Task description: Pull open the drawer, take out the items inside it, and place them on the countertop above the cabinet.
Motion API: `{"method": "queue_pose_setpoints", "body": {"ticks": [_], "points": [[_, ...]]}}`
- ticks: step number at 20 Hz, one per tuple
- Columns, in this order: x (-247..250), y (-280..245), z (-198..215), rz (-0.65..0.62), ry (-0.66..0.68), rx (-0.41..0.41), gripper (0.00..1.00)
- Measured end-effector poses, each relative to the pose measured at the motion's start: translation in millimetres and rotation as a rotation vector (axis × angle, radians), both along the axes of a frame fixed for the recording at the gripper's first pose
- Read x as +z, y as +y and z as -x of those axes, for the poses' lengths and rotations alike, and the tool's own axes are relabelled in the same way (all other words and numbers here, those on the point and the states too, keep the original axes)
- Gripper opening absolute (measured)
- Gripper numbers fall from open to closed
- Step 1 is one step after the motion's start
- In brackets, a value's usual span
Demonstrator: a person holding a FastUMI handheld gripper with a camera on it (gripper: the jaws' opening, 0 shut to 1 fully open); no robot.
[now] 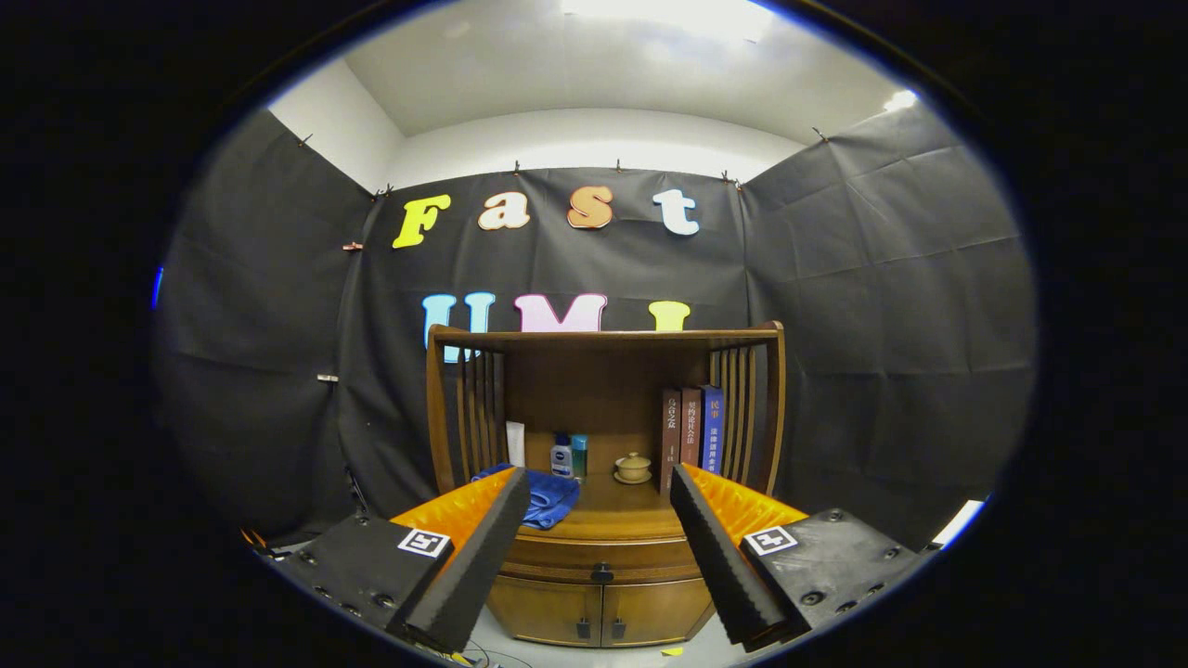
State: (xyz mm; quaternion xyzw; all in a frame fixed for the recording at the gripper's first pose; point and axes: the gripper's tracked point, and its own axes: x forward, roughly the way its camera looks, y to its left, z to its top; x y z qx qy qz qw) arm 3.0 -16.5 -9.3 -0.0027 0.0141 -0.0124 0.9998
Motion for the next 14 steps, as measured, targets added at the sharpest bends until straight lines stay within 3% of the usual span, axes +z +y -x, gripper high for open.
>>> {"method": "queue_pose_setpoints", "body": {"ticks": [14], "points": [[-3.8, -16.4, -10.7, -0.017, -0.005, 0.0, 0.99]]}}
